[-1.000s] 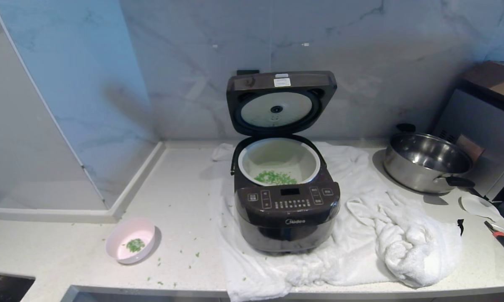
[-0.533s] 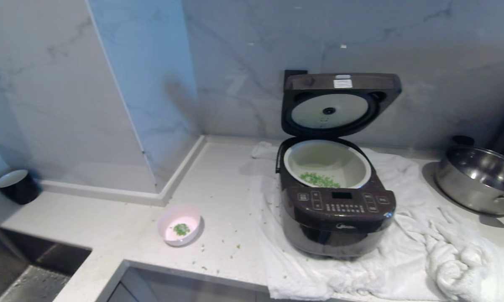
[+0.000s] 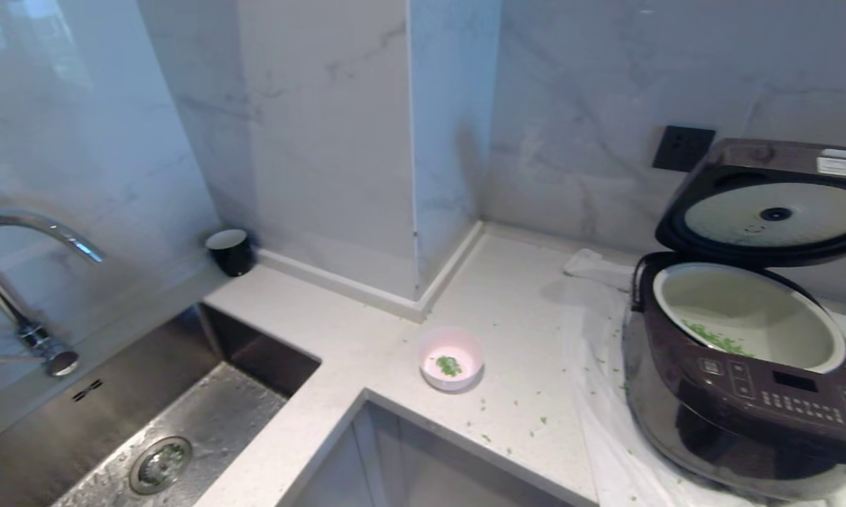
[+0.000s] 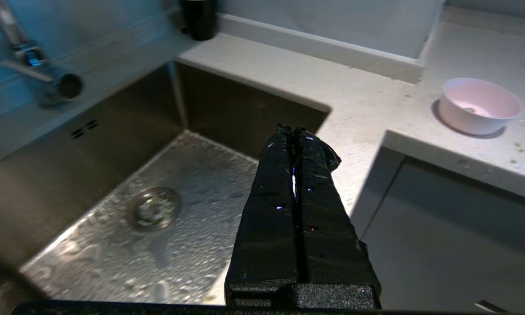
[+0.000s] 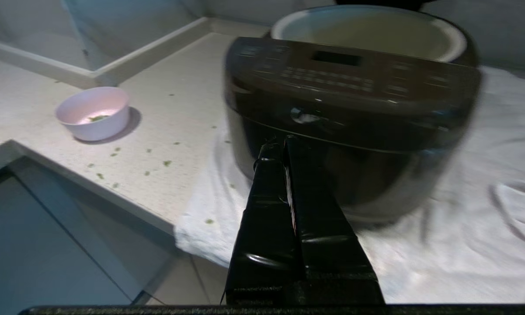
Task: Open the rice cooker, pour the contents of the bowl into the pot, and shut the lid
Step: Turn on the tap
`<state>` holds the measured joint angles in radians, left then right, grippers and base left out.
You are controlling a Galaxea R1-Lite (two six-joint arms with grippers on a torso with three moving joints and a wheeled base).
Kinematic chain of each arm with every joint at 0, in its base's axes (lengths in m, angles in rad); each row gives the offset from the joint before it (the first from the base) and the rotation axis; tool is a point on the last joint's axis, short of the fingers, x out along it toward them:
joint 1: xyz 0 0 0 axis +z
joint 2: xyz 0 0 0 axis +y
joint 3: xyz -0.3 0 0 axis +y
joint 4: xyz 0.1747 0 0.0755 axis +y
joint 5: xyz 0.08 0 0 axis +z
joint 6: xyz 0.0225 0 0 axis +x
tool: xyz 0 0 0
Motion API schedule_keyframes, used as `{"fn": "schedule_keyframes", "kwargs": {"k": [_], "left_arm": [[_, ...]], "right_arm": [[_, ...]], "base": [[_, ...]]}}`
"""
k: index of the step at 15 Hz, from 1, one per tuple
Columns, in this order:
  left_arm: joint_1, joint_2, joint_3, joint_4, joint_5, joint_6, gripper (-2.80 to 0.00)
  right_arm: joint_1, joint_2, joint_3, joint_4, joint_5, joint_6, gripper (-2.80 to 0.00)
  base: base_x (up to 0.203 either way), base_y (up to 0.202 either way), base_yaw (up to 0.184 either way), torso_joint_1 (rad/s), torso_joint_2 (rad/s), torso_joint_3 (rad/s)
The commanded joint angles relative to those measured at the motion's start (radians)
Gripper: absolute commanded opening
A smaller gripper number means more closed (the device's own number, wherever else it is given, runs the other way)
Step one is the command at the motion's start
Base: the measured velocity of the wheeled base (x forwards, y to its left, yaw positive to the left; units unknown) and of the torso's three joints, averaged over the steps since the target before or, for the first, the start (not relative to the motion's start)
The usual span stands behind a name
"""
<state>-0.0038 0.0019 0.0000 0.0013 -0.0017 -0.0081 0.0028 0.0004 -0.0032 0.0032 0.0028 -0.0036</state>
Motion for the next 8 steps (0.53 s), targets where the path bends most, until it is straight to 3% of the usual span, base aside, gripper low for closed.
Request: {"fn": "schedule_keyframes", "kwargs": {"k": [1,5,8], "left_arm": [[0.001,0.001,0.000,0.000,0.000,-0.001,-2.80],[0.000,0.000,0.000,0.000,0.000,0.000,-2.80],[0.001,0.001,0.000,0.000,0.000,0.000,-2.80]], "right_arm": [[0.000,0.001,0.000,0.000,0.000,0.001,-2.80],[0.000,0.001,0.000,0.000,0.000,-0.001,-2.80],[0.000,0.001,0.000,0.000,0.000,-0.001,-2.80]], "base": [[-0.002,-0.010,0.175,-0.002,0.00,0.002],[0.000,-0.007,0.138,0.000,0.00,0.003],[0.000,0.000,0.000,0.000,0.00,0.000]]}}
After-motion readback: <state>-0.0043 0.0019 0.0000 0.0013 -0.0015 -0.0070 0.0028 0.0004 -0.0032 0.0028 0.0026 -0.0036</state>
